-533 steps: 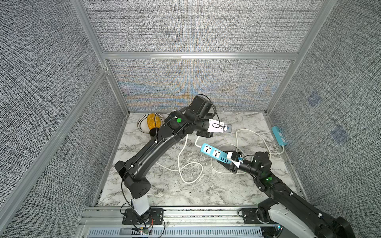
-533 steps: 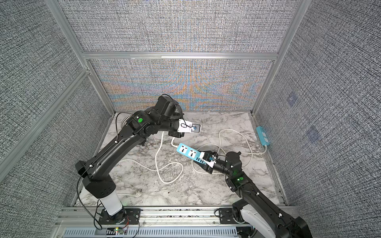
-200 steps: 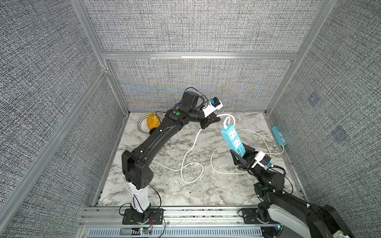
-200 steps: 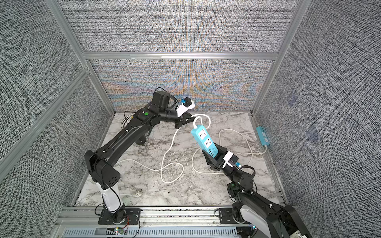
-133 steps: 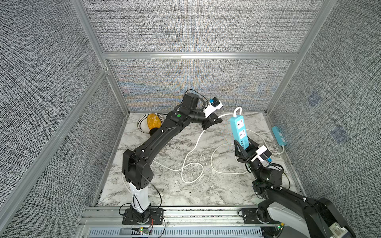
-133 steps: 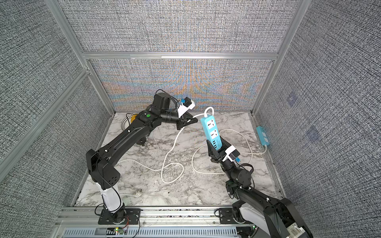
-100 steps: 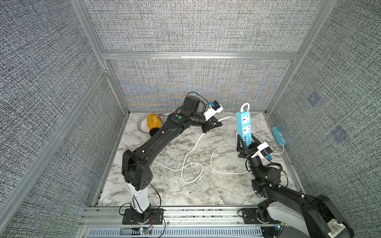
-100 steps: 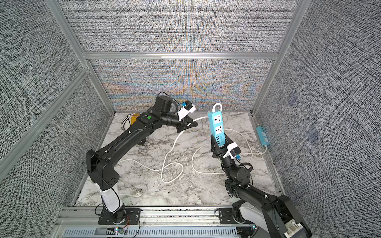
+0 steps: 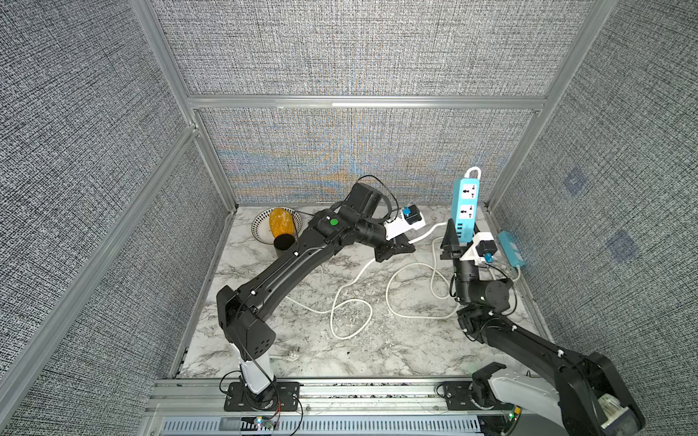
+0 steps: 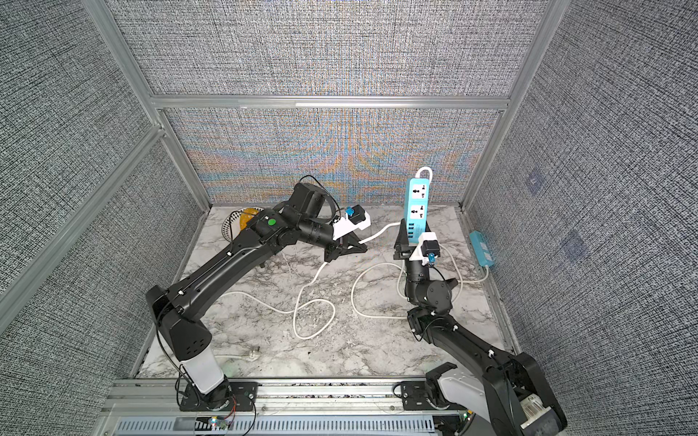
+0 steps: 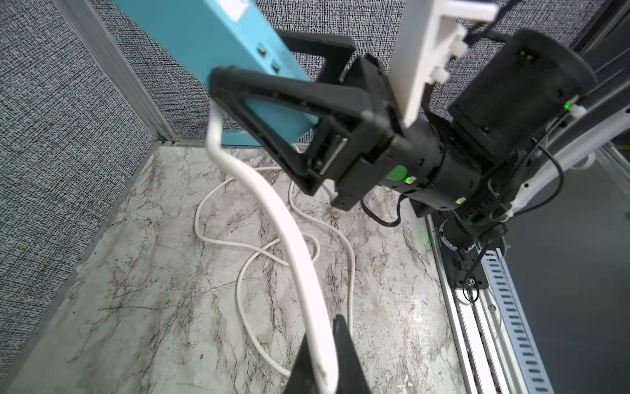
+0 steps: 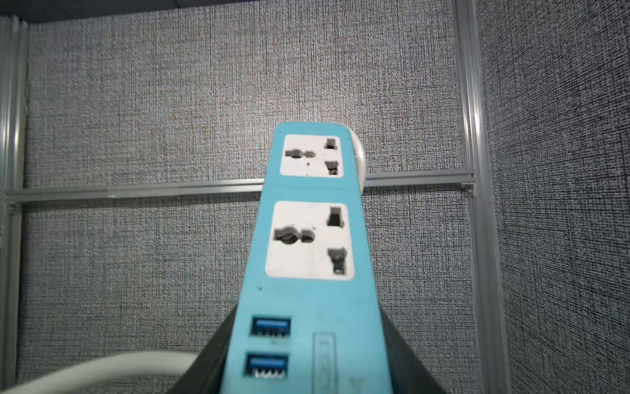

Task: Wrap the cord around the power strip
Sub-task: Wrap the power cord around the power strip.

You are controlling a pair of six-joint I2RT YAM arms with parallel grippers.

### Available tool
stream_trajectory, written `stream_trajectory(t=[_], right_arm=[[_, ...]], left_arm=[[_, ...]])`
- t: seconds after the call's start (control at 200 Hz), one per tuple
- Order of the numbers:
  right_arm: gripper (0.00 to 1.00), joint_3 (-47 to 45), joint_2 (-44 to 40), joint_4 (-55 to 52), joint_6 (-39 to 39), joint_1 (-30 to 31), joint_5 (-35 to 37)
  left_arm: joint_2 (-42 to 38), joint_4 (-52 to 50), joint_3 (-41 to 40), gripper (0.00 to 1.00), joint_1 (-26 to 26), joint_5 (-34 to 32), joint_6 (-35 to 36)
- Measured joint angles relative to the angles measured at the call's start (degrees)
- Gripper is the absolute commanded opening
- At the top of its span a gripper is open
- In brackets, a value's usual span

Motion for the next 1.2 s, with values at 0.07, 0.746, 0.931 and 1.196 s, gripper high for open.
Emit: stream_trajectory(t=[0.07,0.746,0.931,1.196], right_arm=[[0.0,1.22,-0.22,-5.09,-0.46,-0.11,0.17],[0.0,4.26,-6.45,-35.01,3.56,-6.25,-7.23],[0.0,7.04,-4.07,-39.04,3.5,-6.47,-10.67],[0.0,9.55,-2.95,-41.03,3.63,-6.97,-11.1]], left_arm=[[-0.55,-2.08,0.83,0.0,-0.66,-1.99,1.6],[-5.01,-9.22,1.88,0.0,-1.2,-20.15,10.86],[-4.0,-12.28,5.03,0.0,-4.5,-18.8,11.08],[3.17,-19.91,13.44,0.0,-9.53,-18.86,11.78]])
